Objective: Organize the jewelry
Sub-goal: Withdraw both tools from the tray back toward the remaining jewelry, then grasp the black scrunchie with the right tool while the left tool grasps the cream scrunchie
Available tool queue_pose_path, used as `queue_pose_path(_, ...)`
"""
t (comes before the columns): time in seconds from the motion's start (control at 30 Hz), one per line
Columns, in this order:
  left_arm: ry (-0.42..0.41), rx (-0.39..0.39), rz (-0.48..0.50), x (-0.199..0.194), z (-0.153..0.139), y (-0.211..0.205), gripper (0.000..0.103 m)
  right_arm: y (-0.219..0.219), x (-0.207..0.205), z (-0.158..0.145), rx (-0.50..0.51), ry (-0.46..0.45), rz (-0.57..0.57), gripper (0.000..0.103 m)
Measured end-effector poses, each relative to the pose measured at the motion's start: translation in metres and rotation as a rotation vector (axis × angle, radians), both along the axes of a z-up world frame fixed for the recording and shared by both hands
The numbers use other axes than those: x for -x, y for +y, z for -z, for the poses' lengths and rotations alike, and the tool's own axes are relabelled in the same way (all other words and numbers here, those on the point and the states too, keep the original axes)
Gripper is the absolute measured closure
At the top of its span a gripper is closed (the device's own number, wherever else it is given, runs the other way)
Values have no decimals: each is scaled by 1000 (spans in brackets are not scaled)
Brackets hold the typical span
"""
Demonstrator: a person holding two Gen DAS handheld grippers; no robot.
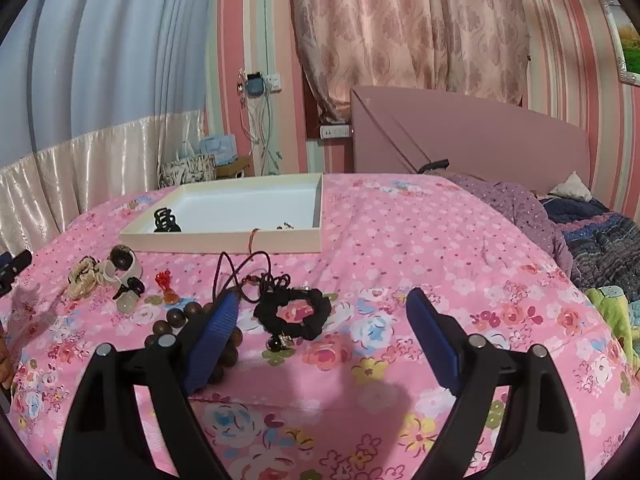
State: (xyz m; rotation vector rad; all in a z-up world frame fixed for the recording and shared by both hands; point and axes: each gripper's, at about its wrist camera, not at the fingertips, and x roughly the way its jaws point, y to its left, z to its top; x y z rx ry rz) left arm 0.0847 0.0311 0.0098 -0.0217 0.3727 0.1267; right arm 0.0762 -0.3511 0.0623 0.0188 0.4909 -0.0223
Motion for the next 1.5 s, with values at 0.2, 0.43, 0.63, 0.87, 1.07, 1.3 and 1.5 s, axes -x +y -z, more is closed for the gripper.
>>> queue_pose_path(0.2,56,20,0,-11,2,2,3,-2,-25,11,-33,126,-20,33)
queue_pose_path(0.43,113,-7,10,-35,2,14,3,-14,-61,24,-52,243,3,43)
queue_pose_path(0.63,191,26,32,-61,11,34,3,-1,-85,38,-13,333,-23,50)
queue_pose_path(0.87,267,67,135,-75,23,20,5,4,-99,48,17,395,-12,70)
queue_pose_path(1.07,320,4,205,-89,29,-16,16,10,-101,51,57,411,-16,72)
queue_pose_path(1.3,448,35,230,-111,48,-23,60,14,-100,51,72,410,-13,71)
queue_pose_path(1.5,443,73,229,-114,51,-18,99,11,-101,51,50,410,-16,72)
